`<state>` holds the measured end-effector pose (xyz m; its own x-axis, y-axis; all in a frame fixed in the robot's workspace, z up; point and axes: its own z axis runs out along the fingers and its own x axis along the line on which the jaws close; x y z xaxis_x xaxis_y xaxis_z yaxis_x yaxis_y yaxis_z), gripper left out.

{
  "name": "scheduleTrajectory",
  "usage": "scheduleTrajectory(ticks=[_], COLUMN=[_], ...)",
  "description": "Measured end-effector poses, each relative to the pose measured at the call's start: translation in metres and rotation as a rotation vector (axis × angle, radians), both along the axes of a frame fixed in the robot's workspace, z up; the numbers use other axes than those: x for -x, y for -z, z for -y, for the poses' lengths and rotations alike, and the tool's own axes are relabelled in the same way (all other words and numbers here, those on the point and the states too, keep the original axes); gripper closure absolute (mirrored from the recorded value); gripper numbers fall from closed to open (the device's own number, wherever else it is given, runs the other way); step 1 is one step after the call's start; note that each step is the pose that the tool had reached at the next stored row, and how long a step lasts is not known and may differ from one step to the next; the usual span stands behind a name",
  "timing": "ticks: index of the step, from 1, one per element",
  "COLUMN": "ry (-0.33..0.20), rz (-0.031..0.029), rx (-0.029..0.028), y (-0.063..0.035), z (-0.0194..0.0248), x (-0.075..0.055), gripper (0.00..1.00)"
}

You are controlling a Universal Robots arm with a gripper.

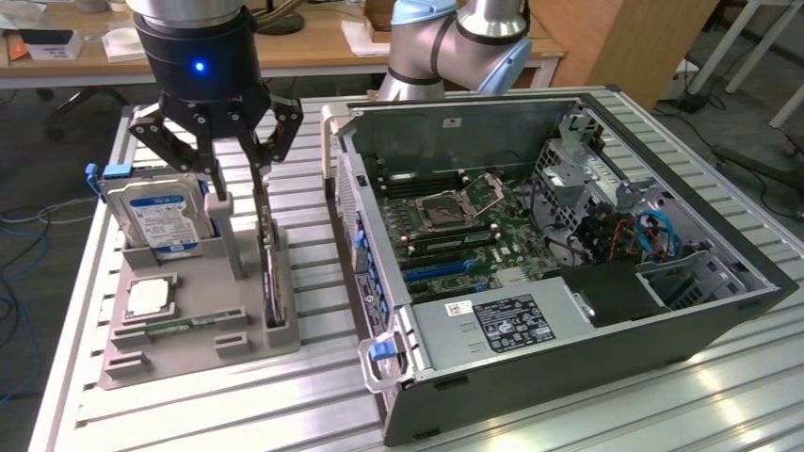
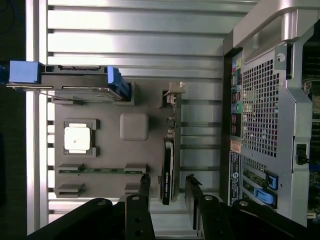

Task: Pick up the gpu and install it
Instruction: 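Pick up the gpu and move the gpu toward the slot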

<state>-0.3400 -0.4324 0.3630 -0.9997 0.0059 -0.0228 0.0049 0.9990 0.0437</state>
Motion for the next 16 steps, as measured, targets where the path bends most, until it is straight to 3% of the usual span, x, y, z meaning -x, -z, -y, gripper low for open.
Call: scheduleTrajectory(ticks=[16], ry=[0.0], rz=[0.0], rx=[-0.0001], y=[0.0047], z=[0.0002], x=[0.0], gripper=[0.59])
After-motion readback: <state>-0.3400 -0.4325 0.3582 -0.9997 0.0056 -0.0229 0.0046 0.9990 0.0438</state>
